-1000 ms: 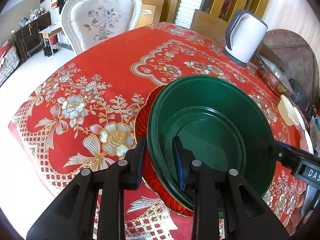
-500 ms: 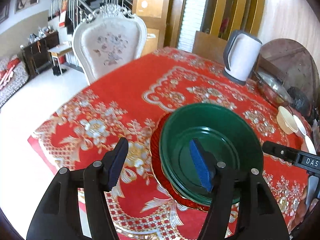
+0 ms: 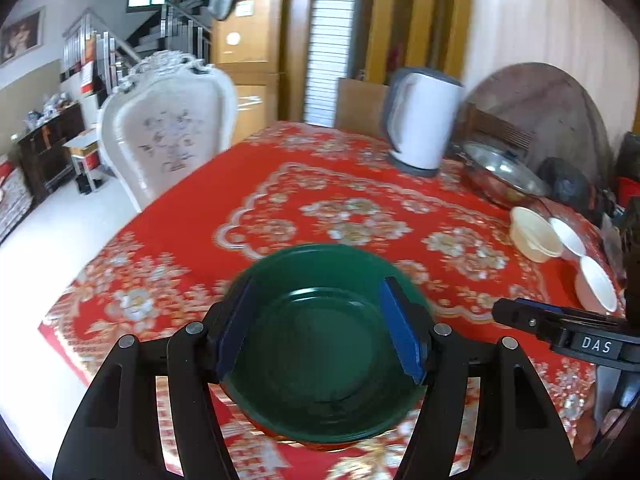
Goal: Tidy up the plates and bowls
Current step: 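Lift the left gripper away and move it toward the large white plate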
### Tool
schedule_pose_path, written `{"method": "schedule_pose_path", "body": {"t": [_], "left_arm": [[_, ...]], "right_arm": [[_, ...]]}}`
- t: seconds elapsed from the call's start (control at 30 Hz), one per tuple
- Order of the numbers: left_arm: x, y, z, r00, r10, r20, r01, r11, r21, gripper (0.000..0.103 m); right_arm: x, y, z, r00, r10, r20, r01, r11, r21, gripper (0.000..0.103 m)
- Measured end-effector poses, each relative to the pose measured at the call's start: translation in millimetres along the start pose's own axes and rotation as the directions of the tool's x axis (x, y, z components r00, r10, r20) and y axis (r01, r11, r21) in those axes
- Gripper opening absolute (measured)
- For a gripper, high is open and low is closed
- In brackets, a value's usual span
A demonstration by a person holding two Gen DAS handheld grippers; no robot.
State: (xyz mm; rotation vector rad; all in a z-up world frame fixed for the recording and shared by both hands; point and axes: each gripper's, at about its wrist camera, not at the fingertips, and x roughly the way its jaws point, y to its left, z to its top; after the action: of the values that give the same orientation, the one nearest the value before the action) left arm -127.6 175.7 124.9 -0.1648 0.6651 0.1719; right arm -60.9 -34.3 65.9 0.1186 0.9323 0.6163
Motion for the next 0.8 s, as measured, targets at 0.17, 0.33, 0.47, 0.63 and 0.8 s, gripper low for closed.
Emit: {"method": "schedule_pose_path", "body": {"t": [0.17, 0.33, 0.47, 0.63, 0.8], "left_arm": [[12, -41, 6, 0.996, -0.084, -0.027, 0.085, 0.996, 0.034, 0.064], [25, -93, 8, 0.986, -0.155, -0.065, 0.161, 0.982, 0.098, 0.064], [39, -126, 10, 0.976, -0.192, -0.104, 0.204, 0.971, 0.126, 0.064], [56, -162, 13, 0.963, -0.225, -0.148, 0.248, 0.956, 0.158, 0.064], [69, -195, 10, 0.946, -0.254, -0.203, 0.289, 0.942, 0.167, 0.064]], "right_arm": [[-16, -30, 0, 0.999, -0.03, 0.026, 0.029, 0.998, 0.054, 0.051], [-28, -61, -3, 0.998, -0.064, 0.03, 0.06, 0.993, 0.102, 0.051], [-37, -89, -4, 0.995, -0.089, 0.036, 0.083, 0.986, 0.143, 0.051], [-52, -126, -5, 0.992, -0.112, 0.05, 0.099, 0.971, 0.217, 0.051], [-71, -161, -10, 0.987, -0.145, 0.065, 0.122, 0.954, 0.274, 0.051]]}}
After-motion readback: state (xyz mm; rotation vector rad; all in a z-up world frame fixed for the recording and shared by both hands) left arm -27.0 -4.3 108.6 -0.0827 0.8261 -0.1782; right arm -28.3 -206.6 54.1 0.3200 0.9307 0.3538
